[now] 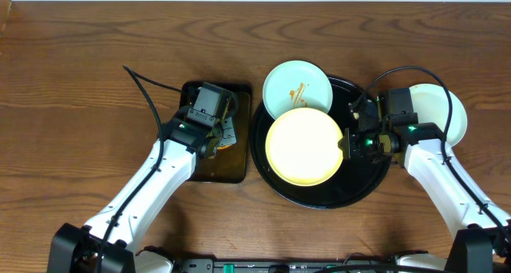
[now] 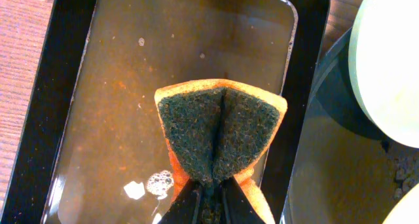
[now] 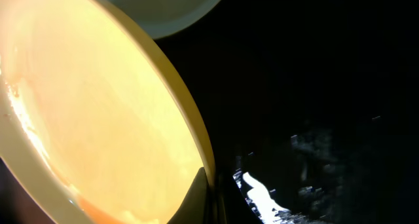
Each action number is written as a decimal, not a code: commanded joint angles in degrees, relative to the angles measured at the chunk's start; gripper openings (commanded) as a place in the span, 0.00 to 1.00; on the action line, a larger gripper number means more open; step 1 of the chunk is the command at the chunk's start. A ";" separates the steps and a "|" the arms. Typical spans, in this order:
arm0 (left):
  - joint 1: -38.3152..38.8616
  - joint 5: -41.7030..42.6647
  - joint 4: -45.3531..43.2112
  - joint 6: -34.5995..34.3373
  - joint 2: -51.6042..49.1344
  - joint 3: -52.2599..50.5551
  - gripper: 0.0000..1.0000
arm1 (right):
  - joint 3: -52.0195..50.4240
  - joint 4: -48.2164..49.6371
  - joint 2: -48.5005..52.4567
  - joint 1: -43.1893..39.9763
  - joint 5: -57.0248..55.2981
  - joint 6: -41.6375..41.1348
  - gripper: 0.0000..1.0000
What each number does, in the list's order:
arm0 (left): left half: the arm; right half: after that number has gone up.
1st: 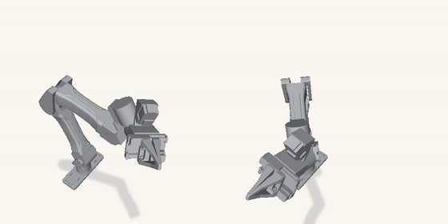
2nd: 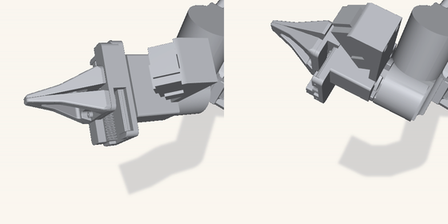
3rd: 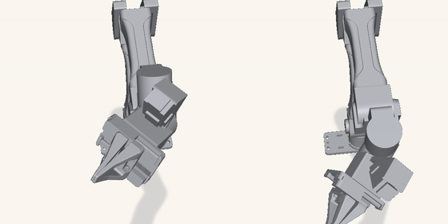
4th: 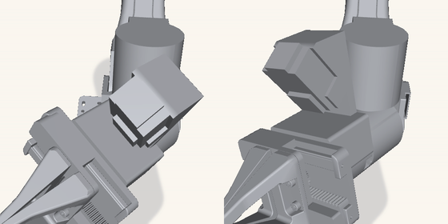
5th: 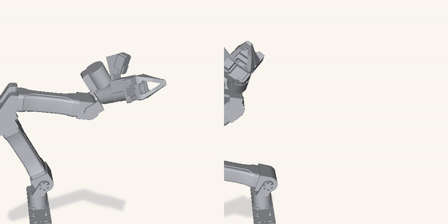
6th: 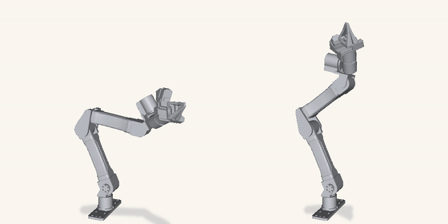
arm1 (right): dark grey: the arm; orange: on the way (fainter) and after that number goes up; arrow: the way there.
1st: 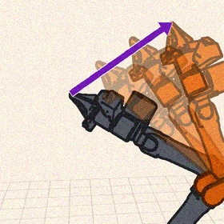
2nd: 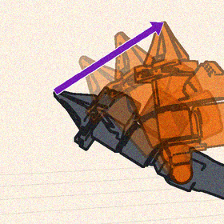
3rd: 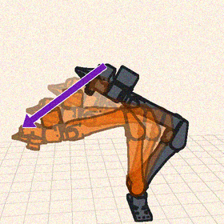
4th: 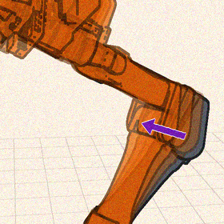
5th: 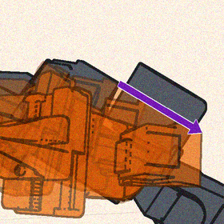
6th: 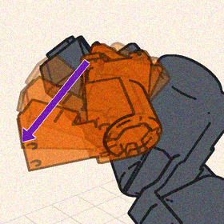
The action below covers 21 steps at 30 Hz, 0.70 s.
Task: Clean dirty plates on tray and stack at the side
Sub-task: 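Slide the yellow plate right and lift it onto the green plate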
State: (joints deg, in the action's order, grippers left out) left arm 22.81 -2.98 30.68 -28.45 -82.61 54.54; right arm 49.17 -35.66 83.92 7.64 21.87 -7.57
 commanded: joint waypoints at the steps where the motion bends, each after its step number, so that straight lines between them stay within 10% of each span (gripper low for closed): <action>1: -0.20 -0.70 0.13 0.57 -0.13 -0.81 0.08 | 1.07 1.29 -1.70 0.17 -6.84 0.98 0.01; 21: -0.20 -0.72 -0.33 0.59 -0.13 -0.81 0.08 | 5.60 3.26 -13.20 9.01 -53.81 11.61 0.01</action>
State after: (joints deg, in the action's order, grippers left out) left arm 22.81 -2.98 30.57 -28.45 -82.61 54.54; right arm 53.74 -32.71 71.07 13.93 -19.51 -0.71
